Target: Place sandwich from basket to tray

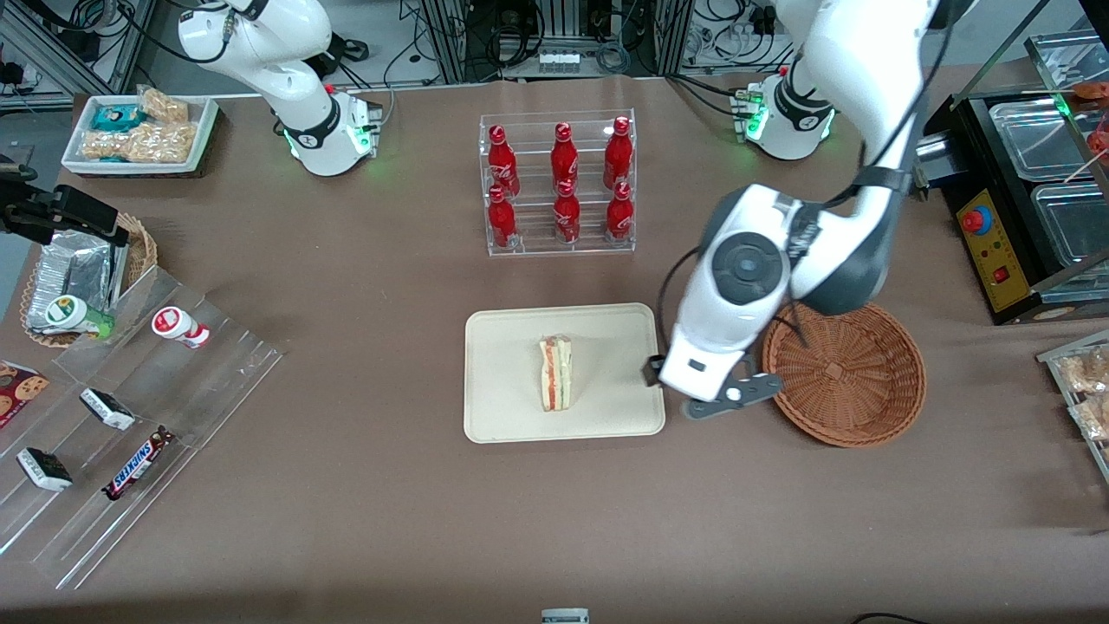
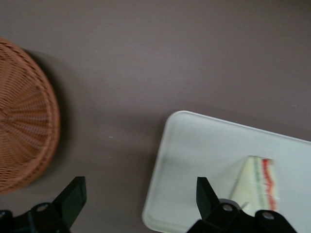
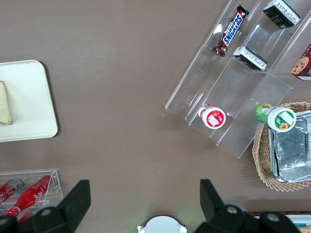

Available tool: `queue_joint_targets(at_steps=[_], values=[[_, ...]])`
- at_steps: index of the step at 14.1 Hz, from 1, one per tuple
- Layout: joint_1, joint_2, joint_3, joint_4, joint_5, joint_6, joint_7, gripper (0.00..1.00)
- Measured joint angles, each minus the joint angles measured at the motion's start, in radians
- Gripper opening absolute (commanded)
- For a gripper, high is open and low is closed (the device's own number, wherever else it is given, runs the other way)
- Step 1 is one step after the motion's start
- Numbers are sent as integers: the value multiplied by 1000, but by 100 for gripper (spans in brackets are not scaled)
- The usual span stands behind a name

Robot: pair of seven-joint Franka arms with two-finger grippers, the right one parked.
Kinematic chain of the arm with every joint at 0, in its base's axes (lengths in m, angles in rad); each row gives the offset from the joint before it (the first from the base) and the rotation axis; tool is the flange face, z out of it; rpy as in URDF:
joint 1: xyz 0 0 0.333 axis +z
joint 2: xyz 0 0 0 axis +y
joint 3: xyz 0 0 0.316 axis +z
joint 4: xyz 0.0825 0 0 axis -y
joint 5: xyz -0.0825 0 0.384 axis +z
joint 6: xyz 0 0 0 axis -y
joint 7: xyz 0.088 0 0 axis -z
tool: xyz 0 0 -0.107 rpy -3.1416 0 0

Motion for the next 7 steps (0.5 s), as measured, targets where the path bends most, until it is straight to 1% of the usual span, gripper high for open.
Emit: queue_joint_targets(at_steps=[3,7], values=[[88,-108,1,-97,0,-71,180,100],[231,-235,3,-129,0,-224,493,100]])
